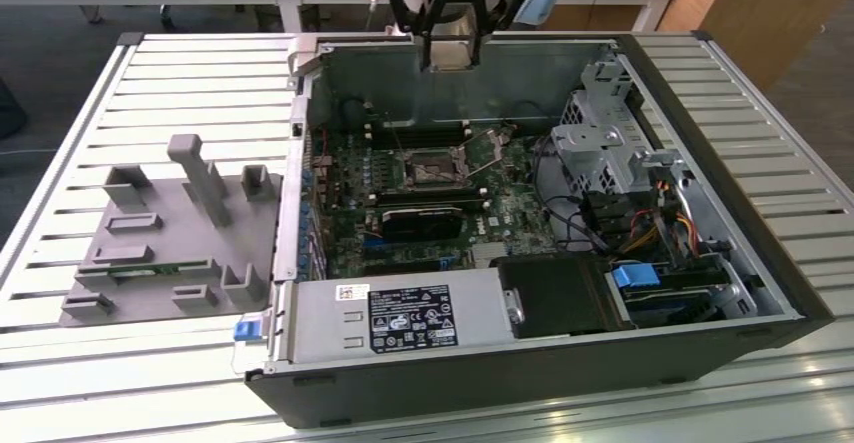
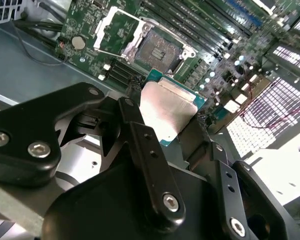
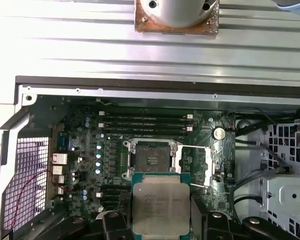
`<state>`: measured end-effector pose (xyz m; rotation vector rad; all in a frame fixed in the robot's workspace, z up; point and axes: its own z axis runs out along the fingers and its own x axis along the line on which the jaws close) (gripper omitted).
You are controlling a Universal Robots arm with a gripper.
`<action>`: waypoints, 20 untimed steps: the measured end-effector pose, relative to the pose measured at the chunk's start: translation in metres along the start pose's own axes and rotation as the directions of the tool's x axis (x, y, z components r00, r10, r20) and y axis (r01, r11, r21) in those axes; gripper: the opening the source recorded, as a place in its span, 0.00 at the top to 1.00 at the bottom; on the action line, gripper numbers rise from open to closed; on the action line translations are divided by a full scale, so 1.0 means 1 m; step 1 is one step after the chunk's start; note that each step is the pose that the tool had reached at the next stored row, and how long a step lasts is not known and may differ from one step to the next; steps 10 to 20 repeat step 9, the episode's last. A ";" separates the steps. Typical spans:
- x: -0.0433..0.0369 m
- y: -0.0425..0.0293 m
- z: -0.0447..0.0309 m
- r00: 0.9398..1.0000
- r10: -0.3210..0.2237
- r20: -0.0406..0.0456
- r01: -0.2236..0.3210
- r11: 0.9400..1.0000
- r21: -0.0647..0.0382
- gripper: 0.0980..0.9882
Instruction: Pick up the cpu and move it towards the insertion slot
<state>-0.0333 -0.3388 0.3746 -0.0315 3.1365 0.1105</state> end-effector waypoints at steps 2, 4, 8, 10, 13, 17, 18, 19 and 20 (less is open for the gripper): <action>-0.0002 0.0021 0.0013 1.000 0.000 0.000 0.000 1.000 0.000 0.50; -0.0003 0.0024 0.0016 1.000 0.000 0.000 0.000 1.000 0.000 0.50; -0.0002 0.0025 0.0019 1.000 0.000 0.000 0.000 1.000 0.000 0.50; -0.0002 0.0025 0.0020 1.000 0.000 0.000 0.000 1.000 0.000 0.50; -0.0002 0.0025 0.0020 1.000 0.000 0.000 0.000 1.000 0.000 0.50; -0.0002 0.0025 0.0020 1.000 0.000 0.000 0.000 1.000 0.000 0.50; -0.0002 0.0025 0.0020 1.000 0.000 0.000 0.000 1.000 0.000 0.50; -0.0002 0.0025 0.0020 1.000 0.000 0.000 0.000 1.000 0.000 0.50; -0.0002 0.0025 0.0020 1.000 0.000 0.000 0.000 1.000 0.000 0.50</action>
